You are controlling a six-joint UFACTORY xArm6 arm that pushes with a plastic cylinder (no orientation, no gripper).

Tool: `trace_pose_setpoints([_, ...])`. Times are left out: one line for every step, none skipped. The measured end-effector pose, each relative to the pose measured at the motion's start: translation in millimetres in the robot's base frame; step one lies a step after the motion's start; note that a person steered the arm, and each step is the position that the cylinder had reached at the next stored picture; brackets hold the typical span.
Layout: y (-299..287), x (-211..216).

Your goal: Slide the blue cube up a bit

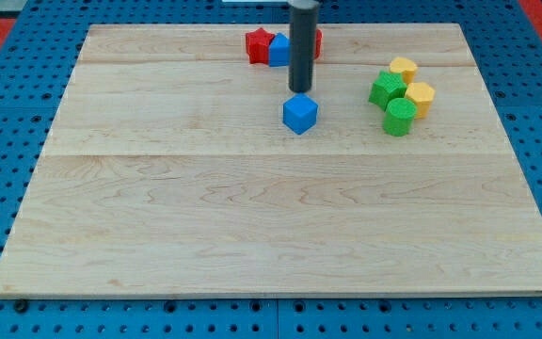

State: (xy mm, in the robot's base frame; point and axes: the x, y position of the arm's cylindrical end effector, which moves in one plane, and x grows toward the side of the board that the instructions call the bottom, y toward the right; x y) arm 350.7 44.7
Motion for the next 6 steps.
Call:
trace_pose_setpoints([10,56])
trace_pose_setpoints([28,93])
trace_pose_setpoints([49,126])
trace_pose_setpoints([-3,113])
trace_pose_setpoints([-73,74])
trace_pose_setpoints([-107,42])
